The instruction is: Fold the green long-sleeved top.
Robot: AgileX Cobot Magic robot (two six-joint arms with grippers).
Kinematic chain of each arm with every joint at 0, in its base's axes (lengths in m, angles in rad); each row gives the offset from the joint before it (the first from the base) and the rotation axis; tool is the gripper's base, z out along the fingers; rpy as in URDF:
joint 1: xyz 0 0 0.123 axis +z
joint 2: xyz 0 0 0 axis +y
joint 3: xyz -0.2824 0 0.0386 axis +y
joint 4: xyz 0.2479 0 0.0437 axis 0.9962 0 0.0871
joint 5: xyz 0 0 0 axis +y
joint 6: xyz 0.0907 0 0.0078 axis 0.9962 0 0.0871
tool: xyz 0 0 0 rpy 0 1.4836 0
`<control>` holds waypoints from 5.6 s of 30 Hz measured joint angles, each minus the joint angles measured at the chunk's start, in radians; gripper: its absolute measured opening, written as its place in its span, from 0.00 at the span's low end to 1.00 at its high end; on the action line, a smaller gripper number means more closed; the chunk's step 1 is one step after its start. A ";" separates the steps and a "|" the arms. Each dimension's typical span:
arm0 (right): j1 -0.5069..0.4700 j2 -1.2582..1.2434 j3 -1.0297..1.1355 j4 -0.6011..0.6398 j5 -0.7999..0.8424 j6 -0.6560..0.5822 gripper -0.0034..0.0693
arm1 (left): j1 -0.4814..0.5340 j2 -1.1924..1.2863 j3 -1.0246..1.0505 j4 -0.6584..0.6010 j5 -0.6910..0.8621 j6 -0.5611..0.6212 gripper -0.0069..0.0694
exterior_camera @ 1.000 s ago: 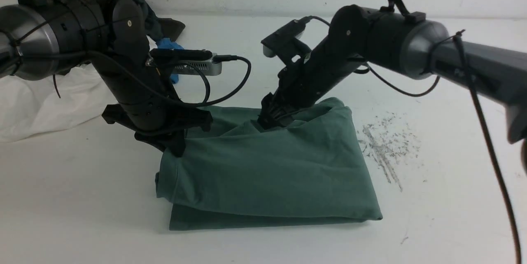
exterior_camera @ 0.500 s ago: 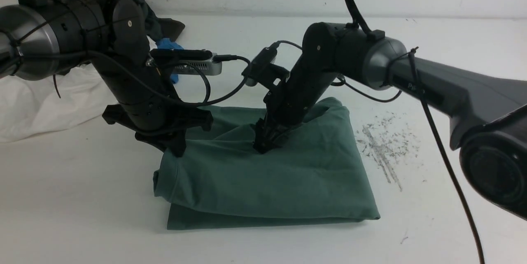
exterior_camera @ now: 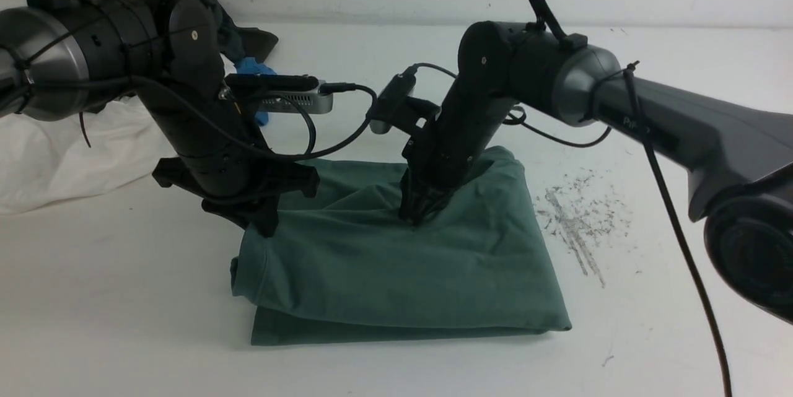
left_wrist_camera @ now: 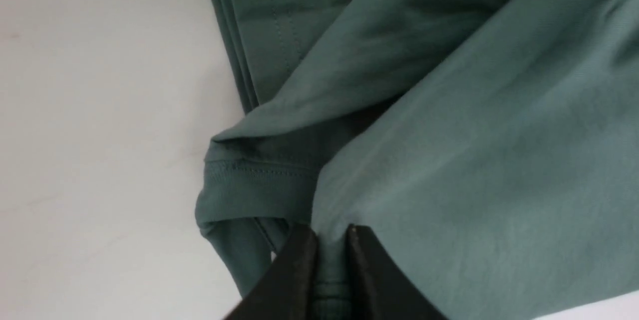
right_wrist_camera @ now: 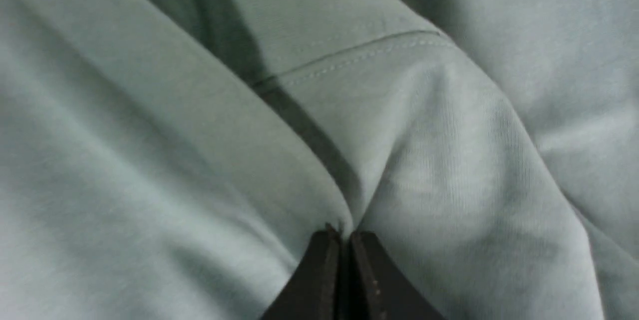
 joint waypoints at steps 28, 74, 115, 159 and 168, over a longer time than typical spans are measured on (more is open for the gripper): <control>0.000 0.020 0.001 0.067 -0.479 0.032 0.05 | 0.007 0.127 -0.141 0.302 -0.001 -0.258 0.15; 0.000 -0.186 0.000 -0.221 0.057 0.369 0.07 | 0.086 0.122 -0.290 0.332 0.168 -0.116 0.11; -0.023 0.018 0.000 -0.135 0.050 0.489 0.03 | 0.096 0.162 -0.254 0.180 0.074 -0.089 0.09; -0.022 0.019 0.028 -0.132 0.039 0.535 0.03 | 0.070 0.084 -0.523 0.020 0.166 0.114 0.09; -0.021 0.014 0.061 -0.158 0.017 0.580 0.03 | 0.070 -0.220 -0.210 0.090 0.183 0.059 0.09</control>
